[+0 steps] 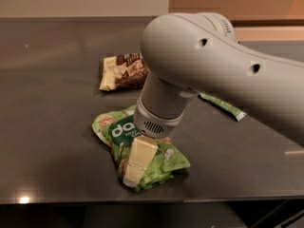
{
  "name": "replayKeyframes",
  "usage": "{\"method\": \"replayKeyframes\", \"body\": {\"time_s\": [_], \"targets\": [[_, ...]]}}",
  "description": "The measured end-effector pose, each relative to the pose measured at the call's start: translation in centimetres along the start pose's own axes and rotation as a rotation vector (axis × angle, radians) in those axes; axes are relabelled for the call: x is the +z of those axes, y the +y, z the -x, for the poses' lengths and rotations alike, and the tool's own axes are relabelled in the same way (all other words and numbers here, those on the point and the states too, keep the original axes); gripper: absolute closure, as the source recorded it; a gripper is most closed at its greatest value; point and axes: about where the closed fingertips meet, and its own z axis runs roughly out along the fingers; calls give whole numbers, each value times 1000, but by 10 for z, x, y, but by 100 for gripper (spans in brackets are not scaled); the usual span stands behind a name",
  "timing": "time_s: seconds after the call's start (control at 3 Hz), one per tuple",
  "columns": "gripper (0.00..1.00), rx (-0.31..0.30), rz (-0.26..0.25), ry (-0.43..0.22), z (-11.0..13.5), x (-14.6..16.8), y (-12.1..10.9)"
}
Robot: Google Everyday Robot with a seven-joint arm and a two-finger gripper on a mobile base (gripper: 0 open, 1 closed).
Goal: Pick green rice chip bag
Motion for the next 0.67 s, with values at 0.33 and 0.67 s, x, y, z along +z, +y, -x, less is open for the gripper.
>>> {"method": "replayKeyframes", "body": {"time_s": [0.33, 0.67], "targets": [[18, 34, 26, 14, -1, 7, -3], [41, 47, 31, 0, 0, 2, -5]]}}
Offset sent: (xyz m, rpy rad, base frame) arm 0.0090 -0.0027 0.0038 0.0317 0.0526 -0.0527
